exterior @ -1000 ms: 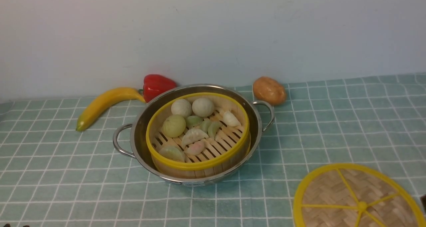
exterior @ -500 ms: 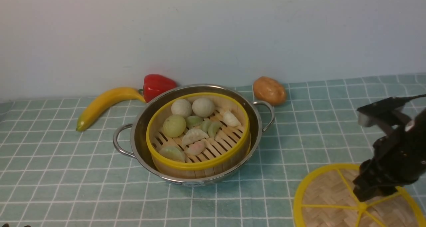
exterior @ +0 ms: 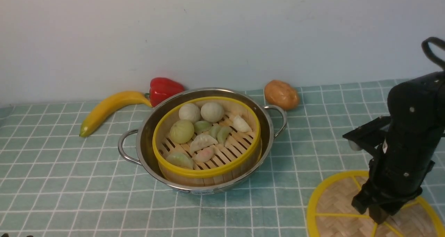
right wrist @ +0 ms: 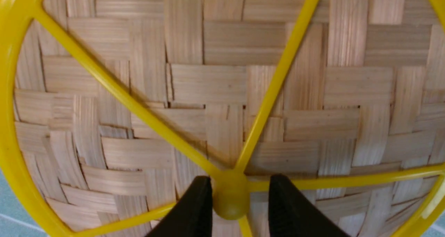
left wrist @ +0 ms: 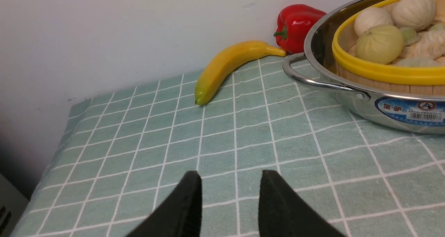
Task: Place the steamer in the pot on the blue tablecloth, and put the lid on the steamer.
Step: 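Move the gripper down to the bamboo steamer lid and grasp its center knob, then place the bamboo steamer lid onto the steamer basket in the pot with the right gripper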
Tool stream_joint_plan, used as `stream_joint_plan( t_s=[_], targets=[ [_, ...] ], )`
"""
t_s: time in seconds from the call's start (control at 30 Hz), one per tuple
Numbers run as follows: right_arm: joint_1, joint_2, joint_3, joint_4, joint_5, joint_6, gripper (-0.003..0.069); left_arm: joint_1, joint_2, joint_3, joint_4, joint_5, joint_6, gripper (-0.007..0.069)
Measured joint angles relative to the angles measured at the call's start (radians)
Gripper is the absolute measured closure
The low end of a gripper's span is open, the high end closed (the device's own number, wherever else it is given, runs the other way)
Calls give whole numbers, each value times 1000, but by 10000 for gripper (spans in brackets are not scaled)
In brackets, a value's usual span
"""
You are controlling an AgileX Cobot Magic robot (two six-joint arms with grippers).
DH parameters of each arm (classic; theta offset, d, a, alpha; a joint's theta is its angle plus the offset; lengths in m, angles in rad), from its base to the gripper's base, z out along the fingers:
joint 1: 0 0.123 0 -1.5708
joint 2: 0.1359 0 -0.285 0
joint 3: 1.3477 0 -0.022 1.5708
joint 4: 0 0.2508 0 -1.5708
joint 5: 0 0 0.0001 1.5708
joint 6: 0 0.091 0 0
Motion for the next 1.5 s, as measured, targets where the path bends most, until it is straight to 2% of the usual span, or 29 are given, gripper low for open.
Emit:
stream_joint_plan(
  t_s=[0.2, 0.27, 0.37, 0.6, 0.83, 1.0, 1.2, 1.23, 1.5],
  targets=[
    [0, 11, 0, 0, -4, 15, 421, 0, 0, 0, 0, 0, 0, 391],
    [0, 11, 0, 0, -4, 16, 443, 0, 0, 0, 0, 0, 0, 386],
    [0, 11, 0, 0, 0, 19, 513, 0, 0, 0, 0, 0, 0, 382],
    [0, 8, 0, -6, 30, 40, 513, 0, 0, 0, 0, 0, 0, 382],
    [0, -114, -87, -96, 7, 126, 513, 0, 0, 0, 0, 0, 0, 382],
    [17, -208, -239, -44, 10, 30, 513, 0, 0, 0, 0, 0, 0, 382],
    [115, -203, -412, 129, -63, -146, 513, 0, 0, 0, 0, 0, 0, 382],
    [171, -178, -460, 164, -98, -192, 513, 0, 0, 0, 0, 0, 0, 382],
    [317, 18, -577, 172, -184, -262, 513, 0, 0, 0, 0, 0, 0, 382]
  ],
)
